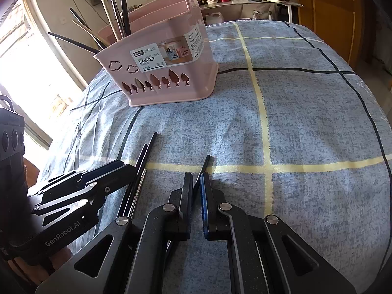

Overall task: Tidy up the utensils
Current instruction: 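Grasp a black chopstick with the left tool while the right tool grasps another black chopstick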

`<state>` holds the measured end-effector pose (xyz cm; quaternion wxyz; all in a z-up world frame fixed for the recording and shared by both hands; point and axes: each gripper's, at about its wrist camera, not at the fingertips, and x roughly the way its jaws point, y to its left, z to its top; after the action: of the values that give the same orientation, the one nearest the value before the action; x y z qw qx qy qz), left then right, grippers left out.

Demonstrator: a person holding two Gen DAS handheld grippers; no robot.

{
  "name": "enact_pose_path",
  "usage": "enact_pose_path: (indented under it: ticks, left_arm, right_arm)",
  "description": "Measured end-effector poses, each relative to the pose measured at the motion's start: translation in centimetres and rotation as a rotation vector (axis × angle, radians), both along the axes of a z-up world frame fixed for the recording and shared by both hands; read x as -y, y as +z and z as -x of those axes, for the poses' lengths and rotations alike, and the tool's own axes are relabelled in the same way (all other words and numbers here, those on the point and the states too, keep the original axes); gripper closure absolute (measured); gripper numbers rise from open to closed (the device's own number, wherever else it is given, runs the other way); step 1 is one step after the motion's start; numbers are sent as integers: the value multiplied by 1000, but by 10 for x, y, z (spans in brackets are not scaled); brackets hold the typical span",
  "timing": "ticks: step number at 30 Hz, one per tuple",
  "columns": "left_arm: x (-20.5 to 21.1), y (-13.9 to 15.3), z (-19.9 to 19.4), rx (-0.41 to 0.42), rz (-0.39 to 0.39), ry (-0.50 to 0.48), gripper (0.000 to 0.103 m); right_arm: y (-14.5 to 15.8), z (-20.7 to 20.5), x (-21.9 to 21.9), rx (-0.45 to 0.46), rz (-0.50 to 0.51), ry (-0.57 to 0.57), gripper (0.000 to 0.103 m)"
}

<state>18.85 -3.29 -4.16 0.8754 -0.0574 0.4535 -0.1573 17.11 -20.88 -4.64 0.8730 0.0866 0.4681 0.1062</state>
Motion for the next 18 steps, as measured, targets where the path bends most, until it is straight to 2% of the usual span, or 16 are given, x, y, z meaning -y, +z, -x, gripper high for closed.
enact_pose_path:
  ticks: [10,13,18]
  left_arm:
    - [5,-1,3,9,-20,26,81]
    - [8,-1,6,17,-49,29,80]
    - [21,-2,9,39,-143,6,79]
  right_arm:
    - [0,2,6,-1,-6,-9,97]
    - [0,3,6,1,-6,-11,97]
    - [0,3,6,-1,-6,-12,97]
